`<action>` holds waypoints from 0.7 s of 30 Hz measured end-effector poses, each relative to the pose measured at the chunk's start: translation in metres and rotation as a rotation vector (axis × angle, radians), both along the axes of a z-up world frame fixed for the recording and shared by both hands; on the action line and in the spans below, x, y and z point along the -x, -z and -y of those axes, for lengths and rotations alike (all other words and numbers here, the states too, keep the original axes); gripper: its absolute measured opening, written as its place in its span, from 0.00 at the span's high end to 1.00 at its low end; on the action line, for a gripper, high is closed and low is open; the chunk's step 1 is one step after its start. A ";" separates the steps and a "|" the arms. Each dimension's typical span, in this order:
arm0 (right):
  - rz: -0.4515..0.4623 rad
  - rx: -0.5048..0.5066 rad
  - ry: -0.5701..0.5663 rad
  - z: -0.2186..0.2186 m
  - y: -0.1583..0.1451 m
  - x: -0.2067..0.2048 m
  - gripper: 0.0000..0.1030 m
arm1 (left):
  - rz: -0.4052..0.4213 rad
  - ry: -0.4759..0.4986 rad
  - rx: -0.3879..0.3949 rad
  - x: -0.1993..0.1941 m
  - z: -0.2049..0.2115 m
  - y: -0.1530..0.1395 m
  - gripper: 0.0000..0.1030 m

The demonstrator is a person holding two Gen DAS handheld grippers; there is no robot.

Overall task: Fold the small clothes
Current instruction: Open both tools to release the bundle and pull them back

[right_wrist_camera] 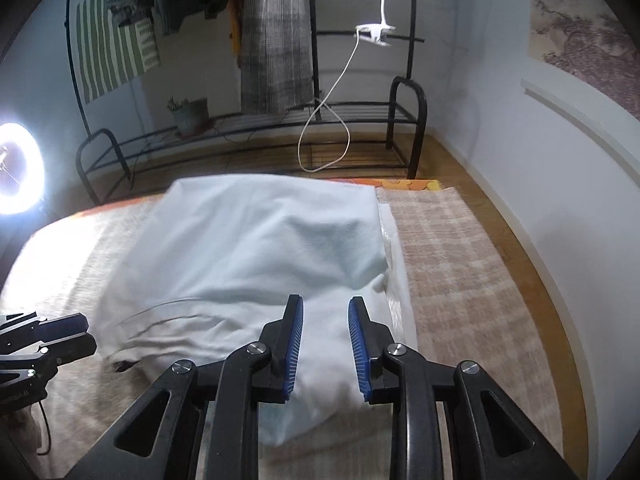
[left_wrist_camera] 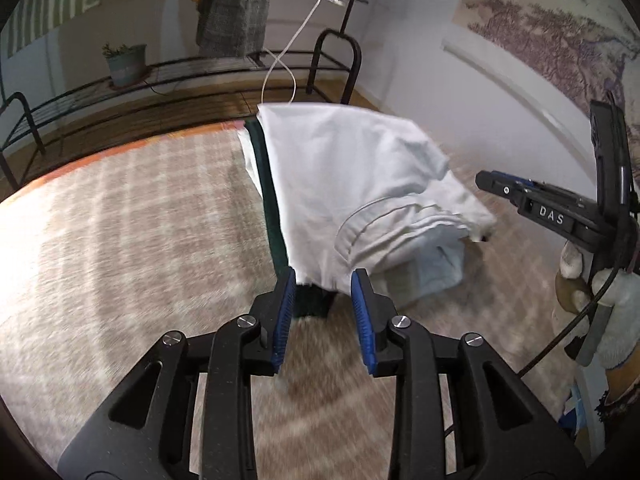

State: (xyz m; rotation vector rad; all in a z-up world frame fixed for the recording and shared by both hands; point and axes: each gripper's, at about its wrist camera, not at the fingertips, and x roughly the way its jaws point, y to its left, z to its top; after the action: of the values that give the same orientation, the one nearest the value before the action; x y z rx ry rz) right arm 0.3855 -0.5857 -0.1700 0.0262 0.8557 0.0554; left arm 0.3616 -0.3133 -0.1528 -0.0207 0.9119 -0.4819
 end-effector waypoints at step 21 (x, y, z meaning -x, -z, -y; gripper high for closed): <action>0.229 -0.001 0.122 -0.103 -0.165 0.174 0.40 | 0.272 0.019 0.068 0.174 -0.101 -0.141 0.31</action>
State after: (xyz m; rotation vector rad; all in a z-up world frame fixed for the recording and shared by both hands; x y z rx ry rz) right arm 0.2111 -0.4824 -0.0054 0.0720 0.6238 -0.0551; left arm 0.1873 -0.2126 -0.0114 -0.0080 0.6296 -0.5197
